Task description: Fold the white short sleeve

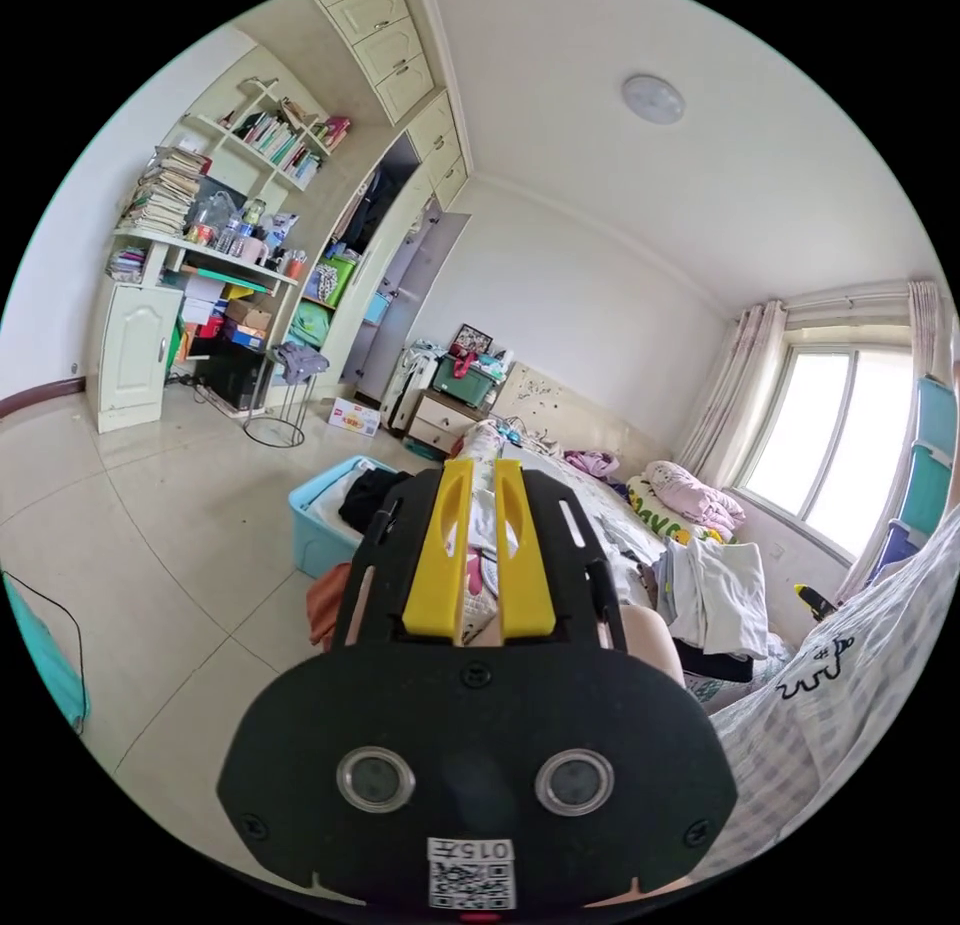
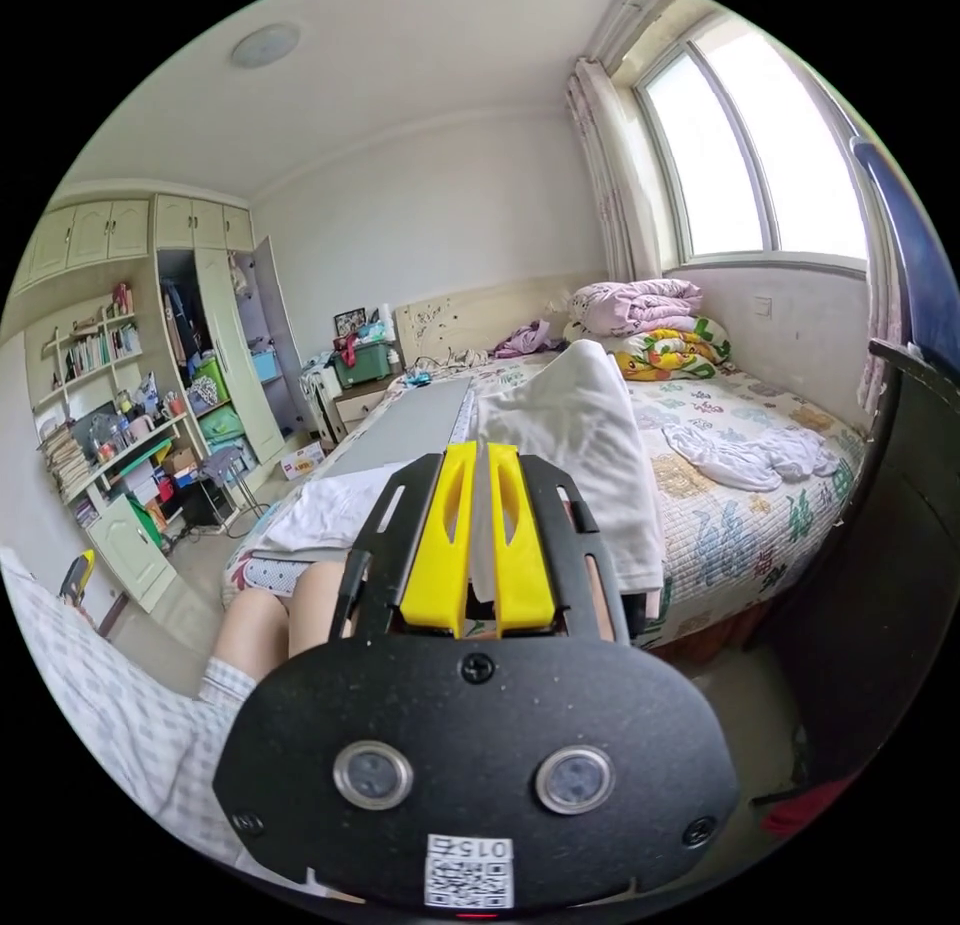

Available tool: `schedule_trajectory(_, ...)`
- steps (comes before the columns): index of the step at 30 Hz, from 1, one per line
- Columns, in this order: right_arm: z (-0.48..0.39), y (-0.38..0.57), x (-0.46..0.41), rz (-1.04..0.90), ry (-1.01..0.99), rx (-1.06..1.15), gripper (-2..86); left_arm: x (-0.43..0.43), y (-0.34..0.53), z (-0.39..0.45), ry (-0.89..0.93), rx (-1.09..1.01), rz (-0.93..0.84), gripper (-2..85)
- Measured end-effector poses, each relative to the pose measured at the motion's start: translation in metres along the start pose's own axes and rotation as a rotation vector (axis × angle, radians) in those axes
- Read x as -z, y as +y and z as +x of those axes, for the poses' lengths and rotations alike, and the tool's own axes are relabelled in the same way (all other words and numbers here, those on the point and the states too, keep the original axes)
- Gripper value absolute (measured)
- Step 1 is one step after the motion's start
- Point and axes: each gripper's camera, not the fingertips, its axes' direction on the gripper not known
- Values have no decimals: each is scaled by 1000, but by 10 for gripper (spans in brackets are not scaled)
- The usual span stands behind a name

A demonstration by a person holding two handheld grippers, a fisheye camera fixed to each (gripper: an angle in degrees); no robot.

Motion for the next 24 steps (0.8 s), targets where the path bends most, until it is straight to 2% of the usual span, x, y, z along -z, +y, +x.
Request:
schedule_trajectory(10,6,-17,6,64,4,-68,10,3,-8,-11,-94,5,38,25)
schedule_trajectory(24,-15,-31,0,66,73,-16,9,-14,-13,-29,-90,-22,80,25)
